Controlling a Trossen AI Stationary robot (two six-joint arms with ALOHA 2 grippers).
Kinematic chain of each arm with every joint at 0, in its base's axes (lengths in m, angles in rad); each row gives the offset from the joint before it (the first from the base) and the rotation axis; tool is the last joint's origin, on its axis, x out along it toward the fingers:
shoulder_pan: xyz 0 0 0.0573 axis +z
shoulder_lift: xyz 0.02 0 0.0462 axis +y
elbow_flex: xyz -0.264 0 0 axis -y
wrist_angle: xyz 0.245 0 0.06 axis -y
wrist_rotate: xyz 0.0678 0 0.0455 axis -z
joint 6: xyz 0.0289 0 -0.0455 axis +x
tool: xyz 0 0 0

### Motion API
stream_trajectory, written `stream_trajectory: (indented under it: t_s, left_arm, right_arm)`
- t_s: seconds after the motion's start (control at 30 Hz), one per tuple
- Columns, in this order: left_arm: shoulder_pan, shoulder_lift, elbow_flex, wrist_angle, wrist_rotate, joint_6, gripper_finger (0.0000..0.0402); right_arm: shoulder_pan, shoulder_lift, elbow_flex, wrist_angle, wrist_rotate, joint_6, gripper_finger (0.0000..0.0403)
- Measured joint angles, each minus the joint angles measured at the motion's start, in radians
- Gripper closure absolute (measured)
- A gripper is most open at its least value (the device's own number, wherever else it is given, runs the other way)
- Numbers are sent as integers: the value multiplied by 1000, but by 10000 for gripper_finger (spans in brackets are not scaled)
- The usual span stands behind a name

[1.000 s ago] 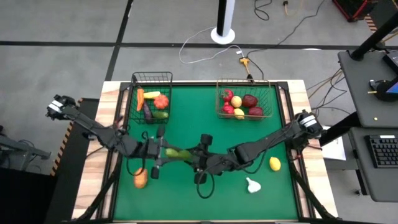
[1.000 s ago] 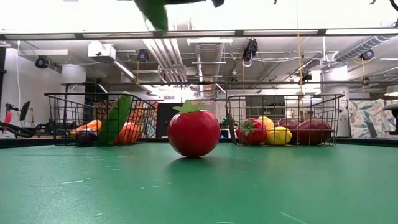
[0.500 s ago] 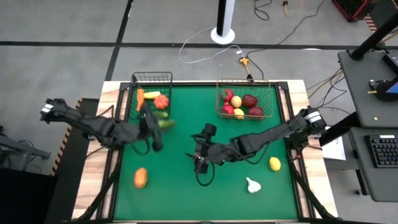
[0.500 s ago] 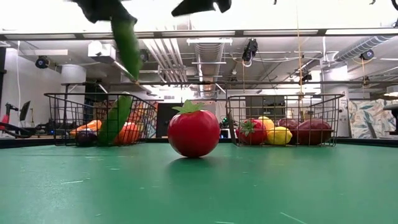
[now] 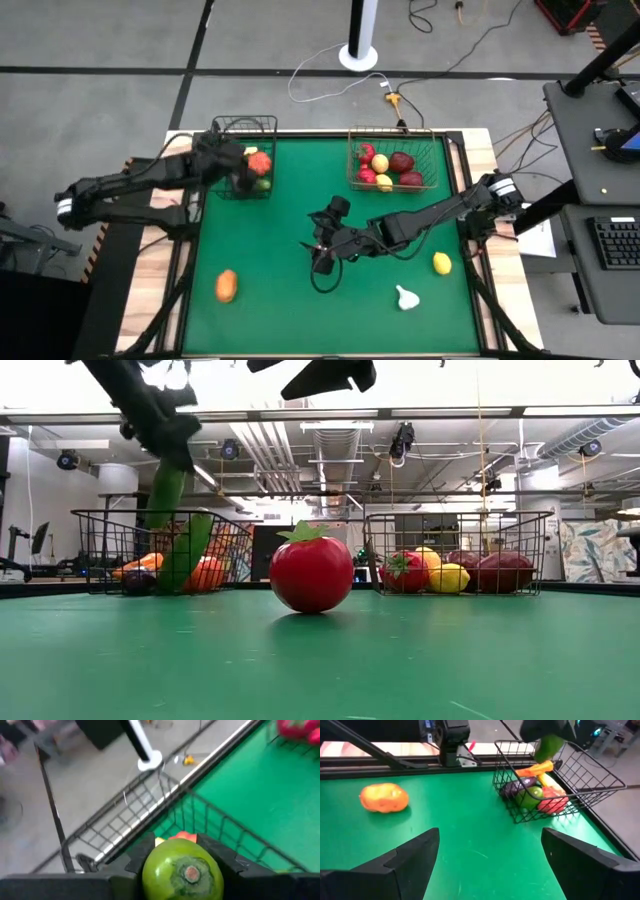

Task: Sort produce into baskets
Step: Put the green cucumber into the left wire basket, then put the white garlic into the left wire basket

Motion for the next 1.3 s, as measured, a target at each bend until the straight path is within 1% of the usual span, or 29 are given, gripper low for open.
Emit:
stream_trajectory:
  t_s: [0.07, 0.17, 0.23, 0.4, 0.5, 0.6, 0.67, 0.8, 0.9, 1.03, 1.13, 1.3]
  left_arm:
    - [82, 15, -1, 2, 46, 12, 285]
    - [146, 44, -1, -12, 83, 35, 277]
    - [153, 60, -1, -12, 92, 42, 261]
    - [153, 101, -1, -13, 93, 43, 200]
    - [153, 108, -1, -13, 93, 43, 170]
    - [147, 100, -1, -25, 119, 42, 152]
    - [132, 84, -1, -27, 165, 37, 149]
    - [70, 43, -1, -27, 248, 2, 150]
    - [-8, 17, -2, -26, 267, -31, 152]
    - [-147, -2, -4, -16, 267, -80, 153]
    - [-259, -5, -11, 24, 267, -96, 153]
    - [-414, 6, -16, 86, 265, -97, 153]
  right_arm:
    - [0, 0, -3, 2, -2, 9, 60]
    - [1, 0, -12, 1, -8, 25, 60]
    - [1, 1, -17, -1, -8, 26, 60]
    - [0, 1, -18, -2, -8, 26, 61]
    - [0, 1, -18, -18, -7, 37, 62]
    - [1, 1, -18, -81, -8, 95, 60]
    - [3, 1, -18, -144, -8, 153, 60]
    - [14, 1, -18, -263, -10, 262, 64]
    - [23, -1, -18, -336, -60, 333, 67]
    - [34, -10, -12, -435, -173, 459, 69]
    - [43, -13, 7, -522, -271, 568, 69]
    - [62, -13, 35, -745, -447, 824, 73]
